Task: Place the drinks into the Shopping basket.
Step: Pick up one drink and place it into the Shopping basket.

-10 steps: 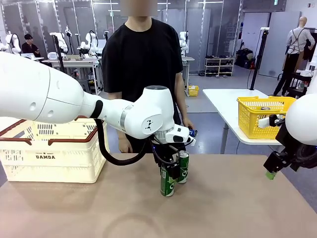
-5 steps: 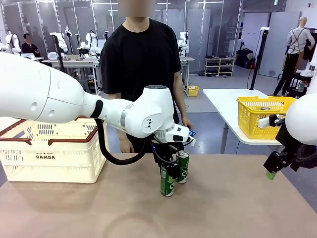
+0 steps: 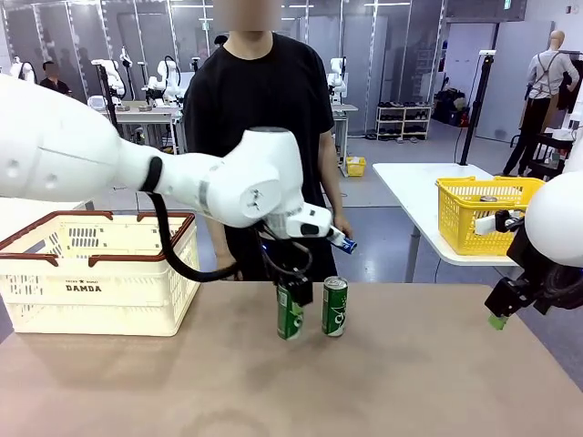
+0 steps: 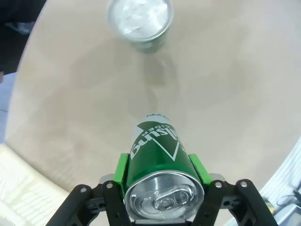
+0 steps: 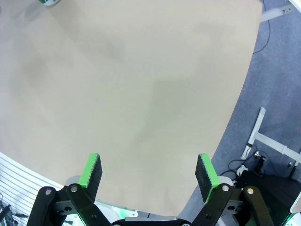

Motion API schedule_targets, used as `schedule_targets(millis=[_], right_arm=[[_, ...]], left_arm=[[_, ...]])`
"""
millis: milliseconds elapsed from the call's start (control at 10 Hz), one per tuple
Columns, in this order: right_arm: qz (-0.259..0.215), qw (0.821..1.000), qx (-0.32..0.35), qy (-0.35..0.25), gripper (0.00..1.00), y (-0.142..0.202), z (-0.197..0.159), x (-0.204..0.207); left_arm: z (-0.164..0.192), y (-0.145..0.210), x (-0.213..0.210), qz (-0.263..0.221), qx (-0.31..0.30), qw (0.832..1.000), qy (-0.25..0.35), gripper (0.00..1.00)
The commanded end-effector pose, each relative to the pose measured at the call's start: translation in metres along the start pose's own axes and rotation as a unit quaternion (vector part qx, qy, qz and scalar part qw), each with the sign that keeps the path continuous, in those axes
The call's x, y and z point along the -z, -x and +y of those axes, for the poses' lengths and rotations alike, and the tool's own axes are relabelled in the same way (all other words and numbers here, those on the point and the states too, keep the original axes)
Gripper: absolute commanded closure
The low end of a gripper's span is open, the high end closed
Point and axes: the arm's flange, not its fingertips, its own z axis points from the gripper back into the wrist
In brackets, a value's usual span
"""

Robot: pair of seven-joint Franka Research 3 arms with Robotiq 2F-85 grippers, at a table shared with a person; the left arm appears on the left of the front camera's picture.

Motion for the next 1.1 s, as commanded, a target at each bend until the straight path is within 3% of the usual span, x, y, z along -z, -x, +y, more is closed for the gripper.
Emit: schedule_targets(millis=[0, 600, 1000], right_arm=[[0.001, 1.0, -0.007, -0.001, 0.0, 0.001, -0.001, -0.001], [0.001, 1.0, -0.007, -0.001, 0.0, 0.001, -0.001, -0.001], [0.001, 1.0, -0.007, -0.001, 0.0, 0.001, -0.001, -0.001]], left_arm=[[0.019, 0.054, -0.048, -0.029, -0.028, 0.999, 0.005, 1.0], [0.06, 0.148, -0.166, -0.144, -0.124, 0.98, -0.058, 1.0], [0.111, 0.2, -0.225, -0.149, -0.253, 0.95, -0.103, 1.0]])
